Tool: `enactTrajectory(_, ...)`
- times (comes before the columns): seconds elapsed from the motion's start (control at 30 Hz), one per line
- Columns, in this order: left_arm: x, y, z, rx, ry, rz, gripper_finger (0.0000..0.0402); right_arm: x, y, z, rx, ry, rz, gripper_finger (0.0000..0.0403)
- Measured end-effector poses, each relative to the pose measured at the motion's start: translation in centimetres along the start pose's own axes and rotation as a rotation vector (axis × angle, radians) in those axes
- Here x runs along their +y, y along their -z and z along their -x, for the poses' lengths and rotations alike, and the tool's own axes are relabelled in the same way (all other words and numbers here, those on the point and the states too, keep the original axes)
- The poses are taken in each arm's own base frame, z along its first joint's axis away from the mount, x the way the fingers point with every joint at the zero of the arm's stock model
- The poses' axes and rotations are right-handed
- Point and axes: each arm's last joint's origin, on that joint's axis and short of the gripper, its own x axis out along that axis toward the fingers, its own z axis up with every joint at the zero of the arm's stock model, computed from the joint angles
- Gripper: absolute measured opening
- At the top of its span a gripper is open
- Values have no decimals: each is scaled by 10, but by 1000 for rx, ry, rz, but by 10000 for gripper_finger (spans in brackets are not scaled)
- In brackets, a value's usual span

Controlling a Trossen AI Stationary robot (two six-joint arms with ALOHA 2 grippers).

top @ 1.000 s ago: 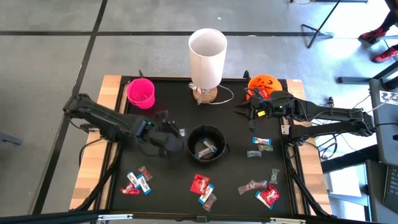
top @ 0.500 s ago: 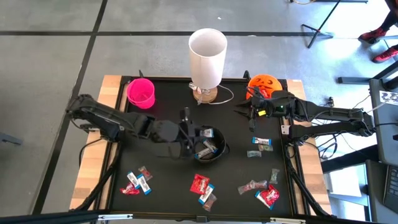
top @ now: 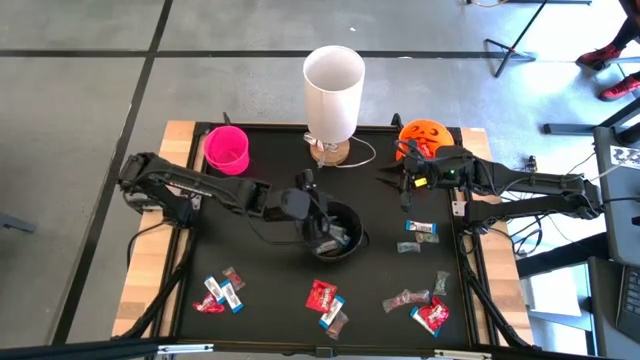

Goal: Sort candy
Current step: Put the red gummy into the pink bucket

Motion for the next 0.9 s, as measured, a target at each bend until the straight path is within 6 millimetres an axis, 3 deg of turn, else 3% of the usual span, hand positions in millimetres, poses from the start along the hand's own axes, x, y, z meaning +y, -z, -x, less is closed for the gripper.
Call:
enactTrajectory(0.2,0,15,41,176,63,18,242,0,0,0,-4,0,0,99)
enactTrajectory(0.47,-26,65,93,654,102,185,224,0,-1,0,-10,-6,0,99)
enactTrajectory(0.7,-66,120,104,833,113,280,220,0,-2,0,-20,-8,-1,99)
enactTrajectory(0.9,-72,167,104,806,168,473,220,1,-2,0,-19,-33,-1,99)
